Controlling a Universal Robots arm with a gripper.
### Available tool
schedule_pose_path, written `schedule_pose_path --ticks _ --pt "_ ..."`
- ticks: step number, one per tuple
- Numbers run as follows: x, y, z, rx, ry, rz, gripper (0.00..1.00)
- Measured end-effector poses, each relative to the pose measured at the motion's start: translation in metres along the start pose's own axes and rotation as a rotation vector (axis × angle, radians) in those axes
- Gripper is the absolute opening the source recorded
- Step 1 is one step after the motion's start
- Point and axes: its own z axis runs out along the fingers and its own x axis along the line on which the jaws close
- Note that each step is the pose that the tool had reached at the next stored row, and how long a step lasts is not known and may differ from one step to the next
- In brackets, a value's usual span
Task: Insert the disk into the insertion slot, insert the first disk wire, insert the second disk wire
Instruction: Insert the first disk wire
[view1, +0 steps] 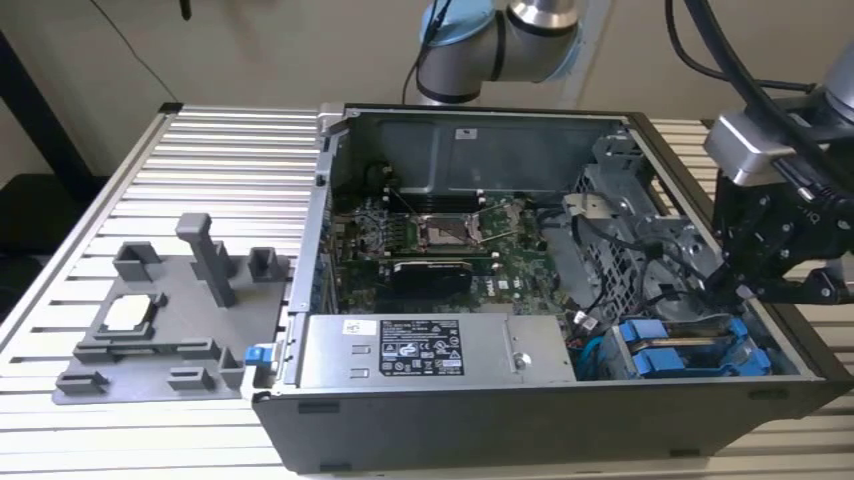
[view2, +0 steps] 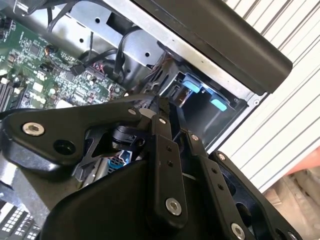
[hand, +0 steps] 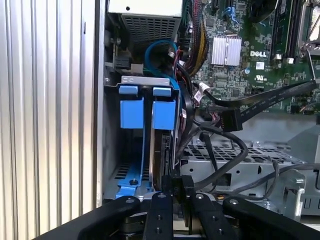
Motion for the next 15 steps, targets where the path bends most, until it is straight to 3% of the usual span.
schedule_pose_path --ticks 2,6,15 --pt "0.0000 0.0001 0.0009 0.0003 -0.0063 0.001 0.19" --pt "0.0005 0.0002 0.0027 0.0011 -0.0266 0.003 0.19" --pt "0.0016 0.0005 0.0074 0.0050 -0.0273 0.003 0.19"
